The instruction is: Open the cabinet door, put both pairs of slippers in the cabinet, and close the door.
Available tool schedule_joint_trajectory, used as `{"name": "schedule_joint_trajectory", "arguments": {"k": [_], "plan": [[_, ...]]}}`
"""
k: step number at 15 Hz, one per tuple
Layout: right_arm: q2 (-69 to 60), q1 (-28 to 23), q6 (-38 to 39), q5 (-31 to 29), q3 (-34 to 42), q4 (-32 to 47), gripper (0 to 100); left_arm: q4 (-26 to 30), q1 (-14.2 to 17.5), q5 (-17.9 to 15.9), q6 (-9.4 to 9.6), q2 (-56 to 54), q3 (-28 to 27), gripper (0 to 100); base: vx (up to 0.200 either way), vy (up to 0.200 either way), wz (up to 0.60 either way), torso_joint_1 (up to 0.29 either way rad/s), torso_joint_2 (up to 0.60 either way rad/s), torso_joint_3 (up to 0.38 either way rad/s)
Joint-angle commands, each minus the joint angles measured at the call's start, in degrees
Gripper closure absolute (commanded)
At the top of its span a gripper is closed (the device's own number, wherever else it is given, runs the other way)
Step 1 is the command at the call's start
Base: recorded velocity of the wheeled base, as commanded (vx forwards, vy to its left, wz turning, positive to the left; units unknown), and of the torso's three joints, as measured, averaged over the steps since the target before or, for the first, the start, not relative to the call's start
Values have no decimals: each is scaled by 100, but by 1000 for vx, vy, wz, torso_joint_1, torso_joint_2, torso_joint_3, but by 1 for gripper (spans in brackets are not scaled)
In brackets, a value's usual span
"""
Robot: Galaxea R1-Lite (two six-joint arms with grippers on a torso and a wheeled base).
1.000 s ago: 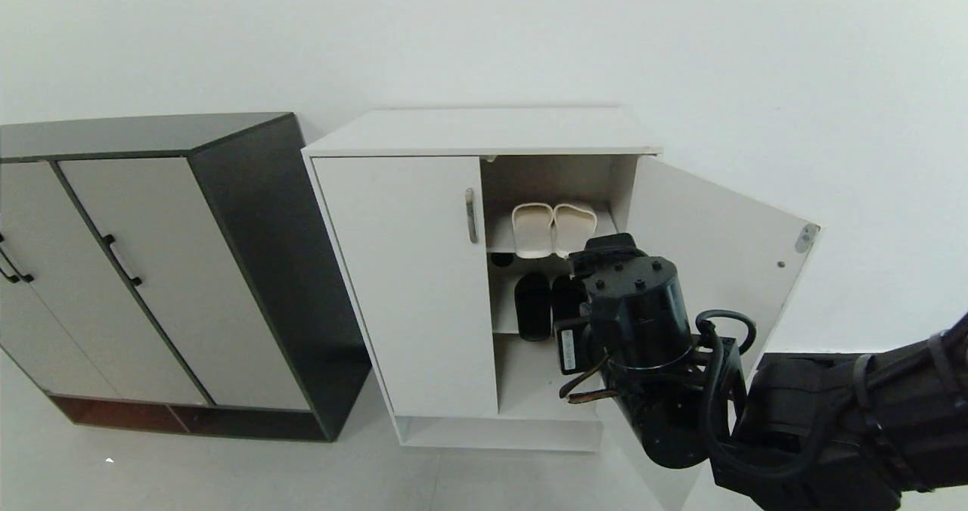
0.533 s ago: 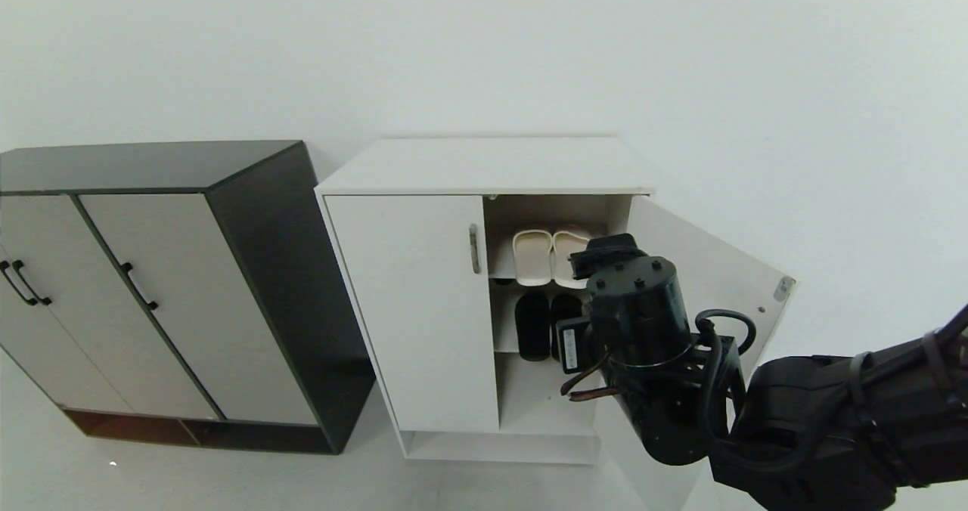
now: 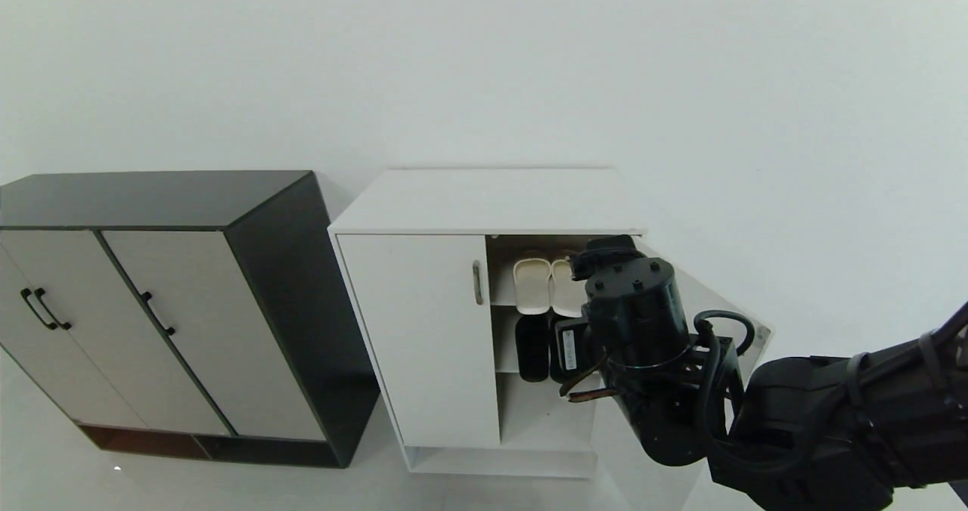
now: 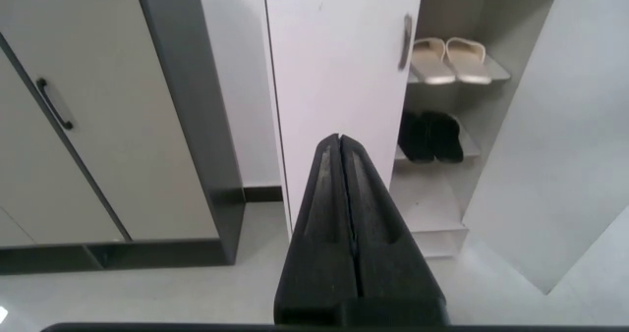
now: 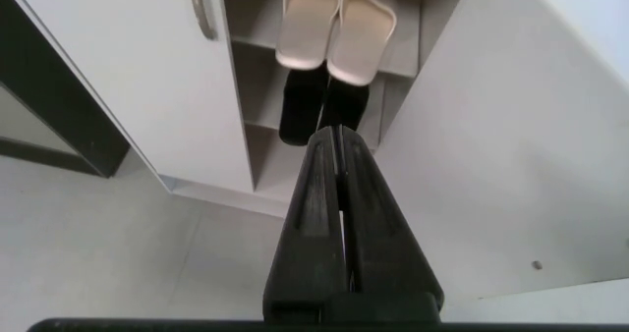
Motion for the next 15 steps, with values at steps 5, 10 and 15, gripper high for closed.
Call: {"name": "schedule_joint_trajectory", "arguments": {"k": [5,10,15], "plan": [[11,3,-1,-1,-2,-3,100,0,0,9,-9,-1,0,100,0,0,0,265,-587,-332],[20,-23,-1,-1,24,-12,100,0,0,0,0,-1,0,100,0,0,0,203,-446,-242],[20,-103,8,17,139,-56,100,0,0,0,0,-1,0,100,0,0,0,174,-370,-197]]}}
